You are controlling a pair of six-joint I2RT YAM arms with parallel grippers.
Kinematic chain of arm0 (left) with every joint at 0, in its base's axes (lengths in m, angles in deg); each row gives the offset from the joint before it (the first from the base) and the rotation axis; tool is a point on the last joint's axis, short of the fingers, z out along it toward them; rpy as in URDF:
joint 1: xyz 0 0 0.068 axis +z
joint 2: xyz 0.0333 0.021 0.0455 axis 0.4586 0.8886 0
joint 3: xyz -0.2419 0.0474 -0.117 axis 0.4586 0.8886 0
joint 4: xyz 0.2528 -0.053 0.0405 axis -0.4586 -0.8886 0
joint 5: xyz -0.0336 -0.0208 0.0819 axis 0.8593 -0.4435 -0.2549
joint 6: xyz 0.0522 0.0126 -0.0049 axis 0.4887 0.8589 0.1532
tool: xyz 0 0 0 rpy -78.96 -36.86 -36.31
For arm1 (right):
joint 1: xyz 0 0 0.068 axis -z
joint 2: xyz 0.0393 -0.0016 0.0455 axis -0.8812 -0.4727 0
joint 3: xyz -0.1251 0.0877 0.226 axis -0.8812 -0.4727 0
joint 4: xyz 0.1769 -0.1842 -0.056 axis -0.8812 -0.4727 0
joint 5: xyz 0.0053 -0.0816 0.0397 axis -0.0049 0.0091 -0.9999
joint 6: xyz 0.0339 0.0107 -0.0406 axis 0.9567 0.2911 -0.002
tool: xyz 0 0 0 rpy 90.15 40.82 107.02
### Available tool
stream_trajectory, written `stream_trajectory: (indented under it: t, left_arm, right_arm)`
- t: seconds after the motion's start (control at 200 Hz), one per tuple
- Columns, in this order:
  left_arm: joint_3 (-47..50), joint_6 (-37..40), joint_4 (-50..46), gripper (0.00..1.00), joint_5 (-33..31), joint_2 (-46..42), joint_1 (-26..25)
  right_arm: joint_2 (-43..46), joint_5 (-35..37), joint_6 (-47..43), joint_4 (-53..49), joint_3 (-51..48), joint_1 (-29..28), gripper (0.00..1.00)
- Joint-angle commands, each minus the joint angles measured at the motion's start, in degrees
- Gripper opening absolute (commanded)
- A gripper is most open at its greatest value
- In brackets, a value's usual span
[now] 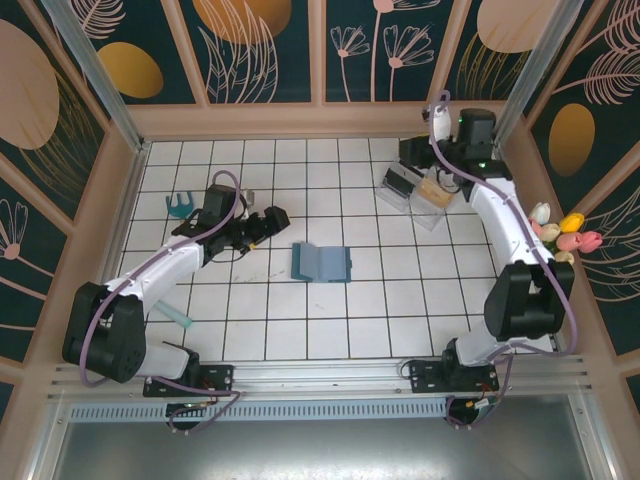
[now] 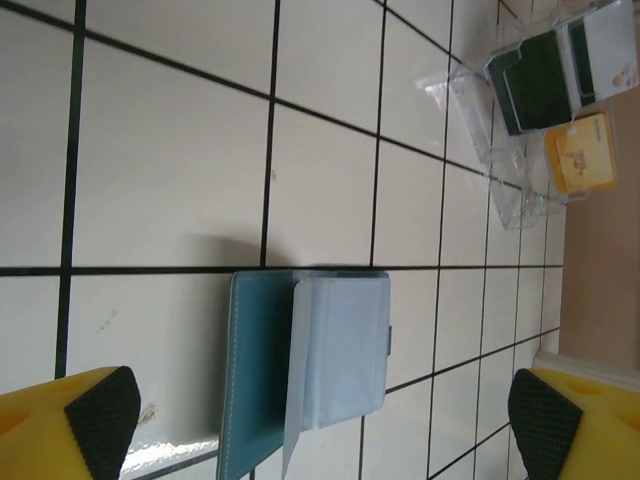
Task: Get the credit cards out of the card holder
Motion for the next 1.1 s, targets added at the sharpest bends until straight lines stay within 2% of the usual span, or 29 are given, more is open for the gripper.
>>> stream_trajectory:
  t: [0.0,0.165,0.345,0.43,0.515,0.596,0.666,0.776,1.096]
  left_arm:
    - [1.25,0.34,2.2,0.93,1.76,-1.39,-1.64]
    - [0.98,-0.33,3.02,0.82,1.74,0.05,-6.17]
    - [0.97,-1.33,4.78,0.66,1.89,2.25,-8.59]
    - [0.74,-1.81,6.75,0.57,4.07,3.61,-9.18]
    - [-0.09,-1.95,7.87,0.52,5.4,5.4,-10.21]
    - [-0.98,-2.12,7.38,0.49,4.59,7.29,-10.8]
    - [-1.05,-3.03,6.96,0.47,2.76,8.55,-10.94]
    - [-0.99,-3.12,5.79,0.46,-0.17,10.5,-10.96]
    - [0.09,-2.17,5.38,0.43,-2.09,15.64,-10.89]
  right_arm:
    - [3.61,3.97,20.33,0.27,-5.25,-5.48,0.44]
    - [8.18,5.41,38.24,3.3,-19.78,-10.63,0.43]
    - [8.52,4.88,46.1,8.38,-30.39,-18.6,0.43]
    - [6.24,5.08,47.65,9.54,-31.74,-21.78,0.41]
    - [3.22,5.24,48.15,10.34,-31.45,-24.04,0.39]
    - [0.14,5.69,48.74,10.31,-30.2,-24.65,0.28]
    - [-2.32,6.65,48.71,9.5,-28.91,-25.89,0.25]
    - [-5.76,7.66,48.11,7.91,-27.19,-26.33,0.25]
    - [-11.64,7.83,46.01,5.59,-24.48,-27.17,0.31]
